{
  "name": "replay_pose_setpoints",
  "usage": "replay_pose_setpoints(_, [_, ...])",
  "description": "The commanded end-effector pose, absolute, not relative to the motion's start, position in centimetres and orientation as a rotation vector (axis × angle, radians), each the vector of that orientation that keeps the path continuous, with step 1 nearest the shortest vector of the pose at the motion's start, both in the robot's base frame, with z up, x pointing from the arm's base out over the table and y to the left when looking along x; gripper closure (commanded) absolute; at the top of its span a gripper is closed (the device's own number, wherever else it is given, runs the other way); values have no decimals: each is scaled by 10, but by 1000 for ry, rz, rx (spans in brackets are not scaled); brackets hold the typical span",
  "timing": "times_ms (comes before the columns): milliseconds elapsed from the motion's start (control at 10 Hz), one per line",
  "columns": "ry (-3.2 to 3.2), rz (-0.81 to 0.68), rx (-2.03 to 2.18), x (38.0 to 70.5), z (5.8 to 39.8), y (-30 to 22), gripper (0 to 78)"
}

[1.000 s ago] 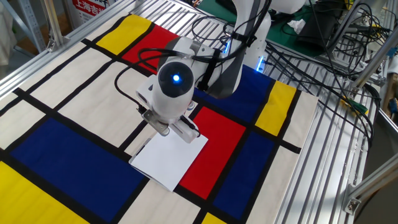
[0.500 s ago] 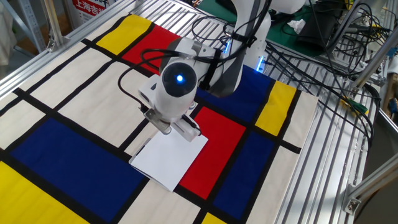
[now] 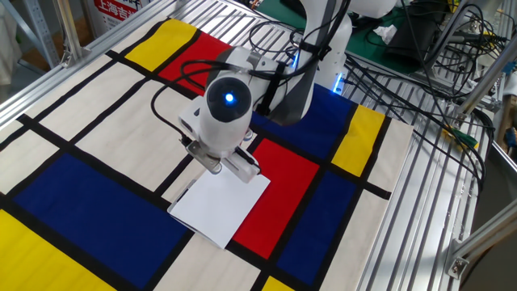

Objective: Unfold a piece of paper

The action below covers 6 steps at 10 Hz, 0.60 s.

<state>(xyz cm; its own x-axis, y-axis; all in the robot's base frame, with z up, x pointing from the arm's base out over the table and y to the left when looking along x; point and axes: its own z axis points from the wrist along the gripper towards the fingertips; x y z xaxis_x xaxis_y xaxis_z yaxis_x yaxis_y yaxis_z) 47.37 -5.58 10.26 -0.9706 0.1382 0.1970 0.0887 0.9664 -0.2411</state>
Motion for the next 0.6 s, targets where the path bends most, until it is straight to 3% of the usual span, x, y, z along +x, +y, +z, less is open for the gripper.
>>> replay_pose_setpoints(100, [-2896, 375, -193, 475, 103, -56, 776])
replay_pose_setpoints(600, [-2899, 438, -322, 438, 89, -57, 776])
